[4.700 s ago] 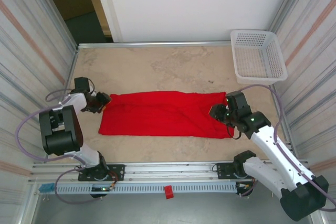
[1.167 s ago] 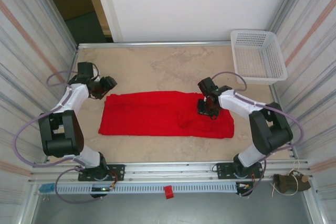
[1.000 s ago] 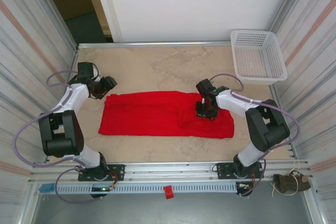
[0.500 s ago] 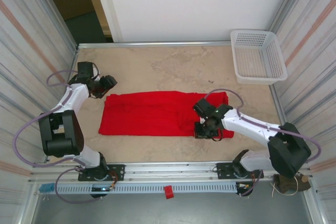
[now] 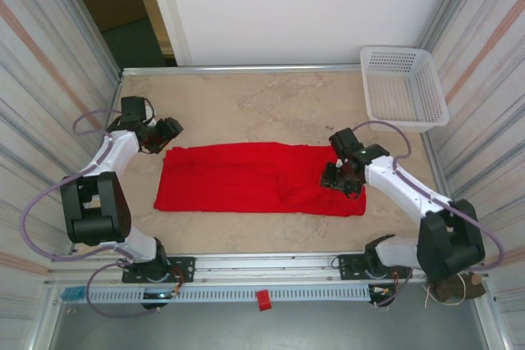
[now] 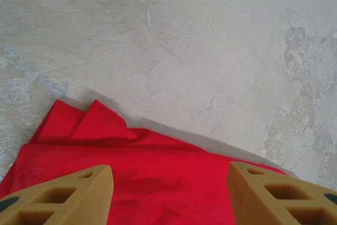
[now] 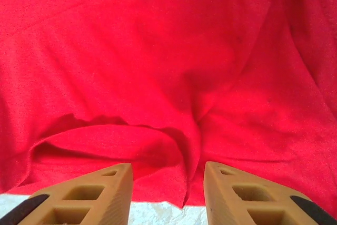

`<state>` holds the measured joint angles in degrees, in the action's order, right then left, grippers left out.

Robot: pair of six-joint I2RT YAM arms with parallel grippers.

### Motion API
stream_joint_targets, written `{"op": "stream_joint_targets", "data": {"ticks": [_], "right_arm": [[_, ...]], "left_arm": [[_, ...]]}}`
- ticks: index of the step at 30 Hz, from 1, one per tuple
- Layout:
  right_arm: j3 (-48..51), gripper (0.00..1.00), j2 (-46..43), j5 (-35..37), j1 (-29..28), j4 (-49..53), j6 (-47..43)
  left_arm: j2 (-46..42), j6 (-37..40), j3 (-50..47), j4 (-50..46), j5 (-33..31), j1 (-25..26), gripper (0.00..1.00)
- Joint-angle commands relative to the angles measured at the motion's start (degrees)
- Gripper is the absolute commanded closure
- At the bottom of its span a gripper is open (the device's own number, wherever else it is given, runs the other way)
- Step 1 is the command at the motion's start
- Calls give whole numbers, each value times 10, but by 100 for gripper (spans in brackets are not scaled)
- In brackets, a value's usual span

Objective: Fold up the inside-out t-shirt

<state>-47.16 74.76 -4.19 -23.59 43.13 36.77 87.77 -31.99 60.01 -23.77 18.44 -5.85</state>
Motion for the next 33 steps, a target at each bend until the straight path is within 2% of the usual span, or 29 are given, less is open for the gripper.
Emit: {"op": "stream_joint_targets", "data": {"ticks": [1, 16, 18, 20, 21, 32, 33], "right_arm": [[-3, 61, 29, -2, 0, -26, -22], [45, 62, 50, -26, -25, -68, -2], [47, 76, 46, -24, -33, -67, 1], [52, 96, 38, -23, -39, -63, 5], [53, 100, 30, -21, -42, -58, 6], [104, 100, -80, 11, -119, -5, 52], [113, 96, -87, 10, -127, -6, 58]], "left_arm": [[6, -6, 18, -5, 4, 5, 41], [5, -11, 17, -4, 3, 7, 41], [4, -11, 17, -4, 2, 8, 41], [3, -11, 15, -4, 2, 8, 41], [2, -11, 14, -4, 2, 8, 41], [-3, -12, 9, -3, 2, 8, 41], [-4, -12, 8, -4, 2, 9, 41]]}}
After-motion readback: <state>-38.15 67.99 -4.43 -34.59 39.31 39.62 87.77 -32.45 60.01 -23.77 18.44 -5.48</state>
